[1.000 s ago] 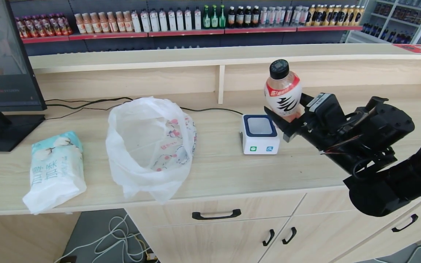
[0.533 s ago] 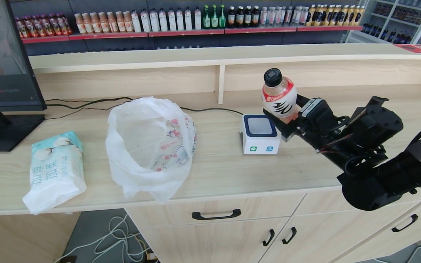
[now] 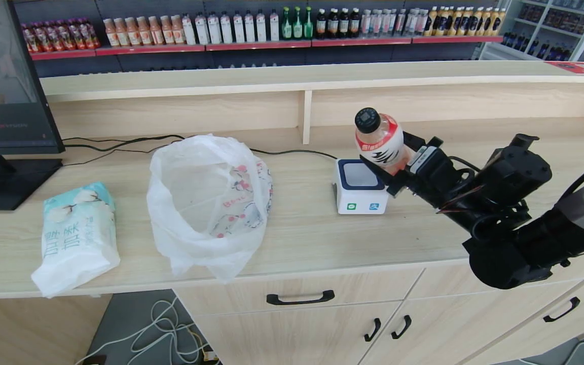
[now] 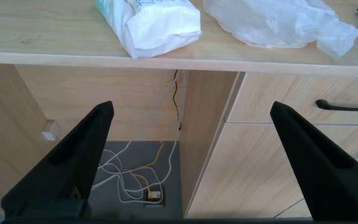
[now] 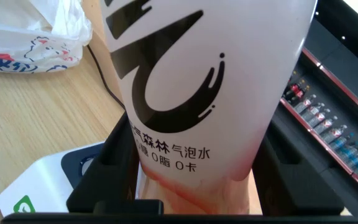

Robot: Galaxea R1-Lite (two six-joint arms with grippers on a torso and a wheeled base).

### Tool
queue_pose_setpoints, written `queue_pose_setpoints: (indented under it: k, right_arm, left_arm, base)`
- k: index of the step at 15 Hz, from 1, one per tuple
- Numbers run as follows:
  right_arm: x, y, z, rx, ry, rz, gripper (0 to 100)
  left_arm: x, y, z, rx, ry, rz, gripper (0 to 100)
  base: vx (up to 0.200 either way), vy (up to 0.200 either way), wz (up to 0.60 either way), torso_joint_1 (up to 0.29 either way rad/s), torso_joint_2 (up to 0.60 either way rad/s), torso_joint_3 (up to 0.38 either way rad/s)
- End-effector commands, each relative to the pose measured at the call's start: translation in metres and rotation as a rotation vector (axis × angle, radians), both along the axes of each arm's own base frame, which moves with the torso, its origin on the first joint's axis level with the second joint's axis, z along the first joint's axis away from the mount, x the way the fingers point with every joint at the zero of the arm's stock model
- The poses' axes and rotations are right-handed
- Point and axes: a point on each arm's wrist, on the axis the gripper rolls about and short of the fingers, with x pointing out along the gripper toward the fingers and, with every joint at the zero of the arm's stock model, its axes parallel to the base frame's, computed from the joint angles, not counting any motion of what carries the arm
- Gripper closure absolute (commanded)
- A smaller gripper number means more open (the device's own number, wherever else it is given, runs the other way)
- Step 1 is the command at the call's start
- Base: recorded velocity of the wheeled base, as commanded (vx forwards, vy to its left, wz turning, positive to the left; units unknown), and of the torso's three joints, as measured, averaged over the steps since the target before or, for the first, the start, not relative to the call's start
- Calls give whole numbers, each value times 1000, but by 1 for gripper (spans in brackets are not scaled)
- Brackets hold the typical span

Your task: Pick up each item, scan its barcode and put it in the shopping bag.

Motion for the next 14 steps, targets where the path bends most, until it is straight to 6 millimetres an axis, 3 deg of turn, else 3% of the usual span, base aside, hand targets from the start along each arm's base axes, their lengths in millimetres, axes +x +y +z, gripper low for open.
queue_pose_setpoints:
  k: [1, 9, 14]
  right_arm:
    - [5, 0, -2, -3, -4, 3, 100]
    - [8, -2, -7, -23, 1, 28, 100]
    - [4, -2, 4, -11, -27, 25, 100]
  left_arm:
    - [0, 0, 0, 0, -1, 0, 0]
    - [0, 0, 0, 0, -2, 0, 0]
    - [0, 0, 0, 0, -2, 0, 0]
  base:
    - [0, 0, 0, 0, 0, 0]
    - [0, 0, 0, 0, 0, 0]
    - [0, 0, 0, 0, 0, 0]
